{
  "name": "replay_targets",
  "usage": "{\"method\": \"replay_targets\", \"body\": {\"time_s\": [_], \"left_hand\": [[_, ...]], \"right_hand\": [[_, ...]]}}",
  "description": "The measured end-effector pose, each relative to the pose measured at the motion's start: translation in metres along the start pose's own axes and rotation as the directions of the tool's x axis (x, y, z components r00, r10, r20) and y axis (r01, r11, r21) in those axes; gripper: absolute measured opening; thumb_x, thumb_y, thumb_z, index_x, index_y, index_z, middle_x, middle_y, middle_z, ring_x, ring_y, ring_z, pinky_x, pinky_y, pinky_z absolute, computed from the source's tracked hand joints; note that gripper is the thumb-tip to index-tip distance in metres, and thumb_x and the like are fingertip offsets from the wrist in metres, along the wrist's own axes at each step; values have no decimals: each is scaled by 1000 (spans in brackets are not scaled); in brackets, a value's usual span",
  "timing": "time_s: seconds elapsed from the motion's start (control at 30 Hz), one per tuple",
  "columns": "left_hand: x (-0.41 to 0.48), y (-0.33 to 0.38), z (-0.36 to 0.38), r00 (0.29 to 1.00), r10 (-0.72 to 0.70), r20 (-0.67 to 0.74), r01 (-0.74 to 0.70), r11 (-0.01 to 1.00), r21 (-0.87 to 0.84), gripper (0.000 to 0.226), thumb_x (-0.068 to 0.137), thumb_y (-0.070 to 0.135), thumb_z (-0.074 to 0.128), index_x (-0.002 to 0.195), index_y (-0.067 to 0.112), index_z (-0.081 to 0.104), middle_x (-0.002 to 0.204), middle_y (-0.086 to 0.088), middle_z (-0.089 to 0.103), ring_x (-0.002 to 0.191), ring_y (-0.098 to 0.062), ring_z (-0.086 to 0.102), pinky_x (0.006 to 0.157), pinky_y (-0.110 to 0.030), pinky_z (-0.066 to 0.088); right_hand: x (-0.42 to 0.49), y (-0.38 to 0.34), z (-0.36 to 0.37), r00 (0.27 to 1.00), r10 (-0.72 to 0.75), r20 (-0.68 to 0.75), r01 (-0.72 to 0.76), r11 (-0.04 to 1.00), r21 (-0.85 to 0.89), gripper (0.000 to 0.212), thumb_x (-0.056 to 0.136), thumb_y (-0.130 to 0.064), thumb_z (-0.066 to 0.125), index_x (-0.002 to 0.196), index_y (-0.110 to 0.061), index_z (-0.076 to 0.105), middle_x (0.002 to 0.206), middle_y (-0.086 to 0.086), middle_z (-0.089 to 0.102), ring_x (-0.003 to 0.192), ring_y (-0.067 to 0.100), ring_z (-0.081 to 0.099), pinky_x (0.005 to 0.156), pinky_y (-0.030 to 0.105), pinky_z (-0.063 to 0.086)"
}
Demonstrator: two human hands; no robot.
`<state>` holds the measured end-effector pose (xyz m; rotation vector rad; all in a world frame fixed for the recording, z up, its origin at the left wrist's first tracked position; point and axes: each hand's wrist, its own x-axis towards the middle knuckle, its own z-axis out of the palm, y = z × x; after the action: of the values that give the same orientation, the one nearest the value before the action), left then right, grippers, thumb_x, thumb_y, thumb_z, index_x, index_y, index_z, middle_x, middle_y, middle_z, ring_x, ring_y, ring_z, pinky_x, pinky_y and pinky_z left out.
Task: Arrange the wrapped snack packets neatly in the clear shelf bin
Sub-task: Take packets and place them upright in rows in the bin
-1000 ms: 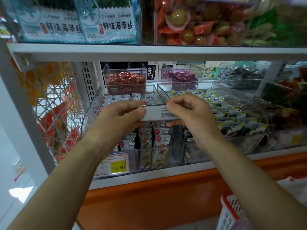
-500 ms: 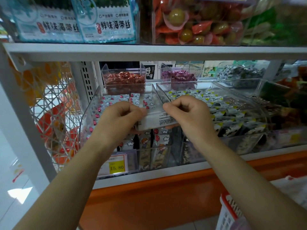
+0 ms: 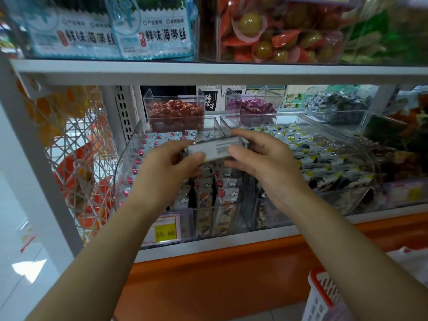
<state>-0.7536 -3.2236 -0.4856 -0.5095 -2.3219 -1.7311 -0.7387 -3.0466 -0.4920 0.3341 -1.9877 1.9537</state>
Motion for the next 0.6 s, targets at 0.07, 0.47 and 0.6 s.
{"method": "replay_targets", "body": {"time_s": [0.07,0.47,0.6], "left_hand": [[1,0,0,999,-37,-25,33,990,-138,23,90,13,57,110,7,65,90,-2,70,80,-8,69,66,-10,51],[19,-16,0,1000,22,16,-27,868,496,37,98,14,42,135,15,46,137,-4,50,120,-26,48,91,-26,35],[50,-19,15,970,-70,233,-112,721,684,12,95,11,37,83,8,41,80,1,39,89,-25,42,86,-38,37]], "right_hand": [[0,0,-1,998,-47,51,49,997,-56,38,82,-2,66,114,-22,61,102,1,69,91,12,69,76,25,57],[12,-1,-11,923,64,-380,-12,990,137,12,88,-11,63,91,-2,54,83,6,61,66,14,67,62,23,58],[14,1,-10,922,58,-382,-4,990,140,14,90,-12,62,83,-7,51,80,5,58,67,15,67,64,26,58]]}}
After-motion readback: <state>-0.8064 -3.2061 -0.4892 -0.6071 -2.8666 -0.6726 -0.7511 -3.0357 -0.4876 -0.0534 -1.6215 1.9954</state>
